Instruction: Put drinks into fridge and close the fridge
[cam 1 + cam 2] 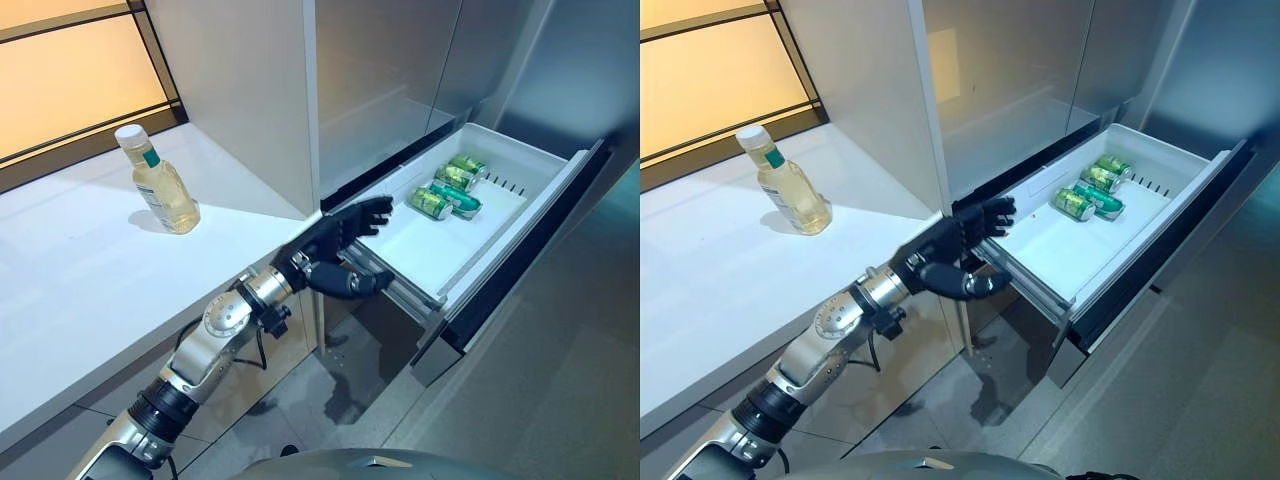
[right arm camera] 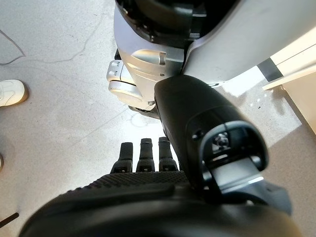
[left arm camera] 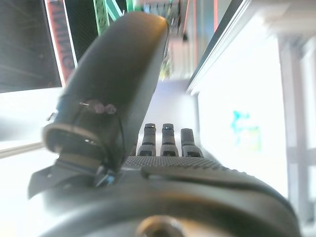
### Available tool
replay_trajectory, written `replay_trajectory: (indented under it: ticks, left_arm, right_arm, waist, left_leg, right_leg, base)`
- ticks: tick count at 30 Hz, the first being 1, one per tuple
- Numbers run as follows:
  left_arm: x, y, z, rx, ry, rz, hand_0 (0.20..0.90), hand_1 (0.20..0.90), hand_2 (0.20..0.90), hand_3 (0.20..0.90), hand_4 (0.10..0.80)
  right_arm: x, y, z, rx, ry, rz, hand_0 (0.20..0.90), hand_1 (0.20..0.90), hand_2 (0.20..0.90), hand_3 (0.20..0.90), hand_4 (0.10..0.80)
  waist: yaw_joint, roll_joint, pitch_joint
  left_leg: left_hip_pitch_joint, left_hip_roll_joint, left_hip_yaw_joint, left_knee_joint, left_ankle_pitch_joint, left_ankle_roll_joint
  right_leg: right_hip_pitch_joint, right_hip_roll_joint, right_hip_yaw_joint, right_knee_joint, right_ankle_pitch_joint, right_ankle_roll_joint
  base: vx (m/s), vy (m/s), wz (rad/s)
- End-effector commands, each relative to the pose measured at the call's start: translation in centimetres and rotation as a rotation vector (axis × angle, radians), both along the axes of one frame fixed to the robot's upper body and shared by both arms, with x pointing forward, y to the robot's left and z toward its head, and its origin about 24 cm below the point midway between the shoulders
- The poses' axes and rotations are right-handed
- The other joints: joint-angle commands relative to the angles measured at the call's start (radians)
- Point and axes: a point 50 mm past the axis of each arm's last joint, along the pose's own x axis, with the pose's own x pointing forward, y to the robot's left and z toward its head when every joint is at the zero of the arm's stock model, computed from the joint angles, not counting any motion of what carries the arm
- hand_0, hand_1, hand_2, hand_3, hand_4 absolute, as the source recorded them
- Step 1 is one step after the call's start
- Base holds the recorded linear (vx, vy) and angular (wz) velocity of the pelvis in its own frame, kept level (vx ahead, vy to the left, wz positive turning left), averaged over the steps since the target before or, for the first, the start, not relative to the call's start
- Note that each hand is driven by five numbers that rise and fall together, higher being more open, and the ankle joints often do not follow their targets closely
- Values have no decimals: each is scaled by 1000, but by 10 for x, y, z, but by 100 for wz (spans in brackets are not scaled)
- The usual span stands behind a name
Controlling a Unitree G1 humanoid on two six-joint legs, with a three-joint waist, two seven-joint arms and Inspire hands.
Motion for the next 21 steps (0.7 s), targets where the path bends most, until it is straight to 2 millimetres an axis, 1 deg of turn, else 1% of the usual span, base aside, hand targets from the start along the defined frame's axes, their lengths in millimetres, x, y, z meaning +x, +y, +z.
replay_trajectory:
  ticks: [1, 2, 3, 4, 5, 8, 9, 12, 18, 21]
  left_arm:
    - [-5, 23, 71, -93, -379, -17, 900, 900, 900, 900, 800]
    - [-6, 26, 71, -94, -380, -14, 900, 900, 900, 900, 800]
    - [-14, 53, 77, -106, -425, -23, 900, 900, 900, 900, 800]
    - [-19, 64, 81, -107, -447, -21, 900, 900, 900, 900, 800]
    - [-23, 73, 84, -111, -467, -13, 900, 900, 900, 900, 800]
    - [-34, 88, 92, -127, -518, 2, 900, 900, 900, 900, 800]
    - [-34, 89, 93, -129, -522, 3, 900, 900, 900, 900, 800]
    - [-43, 100, 103, -170, -590, 25, 900, 900, 900, 900, 800]
    - [-48, 105, 115, -207, -661, 24, 900, 900, 900, 900, 800]
    - [-49, 108, 122, -233, -703, 86, 900, 900, 900, 900, 800]
  right_arm:
    - [14, 23, -3, 76, -40, -27, 900, 900, 900, 900, 800]
    - [13, 23, -3, 76, -39, -28, 900, 900, 900, 900, 800]
    - [11, 20, -2, 71, -46, -54, 900, 900, 900, 900, 800]
    - [8, 18, -2, 69, -47, -66, 900, 900, 900, 900, 800]
    - [6, 17, -2, 69, -47, -75, 900, 900, 900, 900, 800]
    - [1, 16, -3, 71, -45, -99, 900, 900, 900, 900, 800]
    - [0, 16, -3, 72, -44, -101, 900, 900, 900, 900, 800]
    - [-3, 15, -3, 77, -39, -112, 900, 900, 900, 900, 800]
    - [-6, 12, -3, 83, -35, -111, 900, 900, 900, 900, 800]
    - [-7, 13, -3, 88, -32, -108, 900, 900, 900, 900, 800]
  waist:
    - [44, -2, 12]
    - [45, -1, 14]
    - [58, 4, 23]
    - [65, 5, 24]
    - [71, 6, 23]
    - [88, 6, 18]
    - [89, 6, 17]
    - [101, 2, 6]
    - [101, -3, -3]
    - [99, -6, -11]
  left_leg:
    - [9, -59, 9, 10, -103, 65]
    - [16, -59, 7, 10, -111, 64]
    - [16, -62, 0, 11, -108, 64]
    - [14, -64, -6, 12, -106, 64]
    - [13, -65, -11, 12, -106, 64]
    - [11, -67, -22, 10, -104, 61]
    - [11, -67, -23, 10, -104, 61]
    - [9, -68, -31, 7, -105, 58]
    - [10, -67, -35, 6, -106, 55]
    - [9, -67, -38, 6, -108, 54]
  right_leg:
    - [-79, -14, -2, 41, 47, 52]
    - [-71, -13, -3, 39, 40, 52]
    - [-68, -18, -13, 39, 42, 52]
    - [-67, -19, -17, 40, 41, 49]
    - [-66, -19, -20, 39, 40, 49]
    - [-61, -20, -27, 34, 39, 48]
    - [-61, -20, -28, 34, 39, 48]
    - [-59, -19, -31, 29, 36, 46]
    - [-60, -17, -32, 28, 34, 44]
    - [-60, -15, -29, 26, 34, 43]
  base:
    - [-10, 28, 7]
    - [-5, 52, 12]
    - [4, 41, 12]
    - [-19, 39, 13]
    - [2, 5, 10]
    - [14, -6, 8]
    - [18, -11, 16]
    - [17, -13, 19]
    - [10, -8, 6]
    - [0, 0, 0]
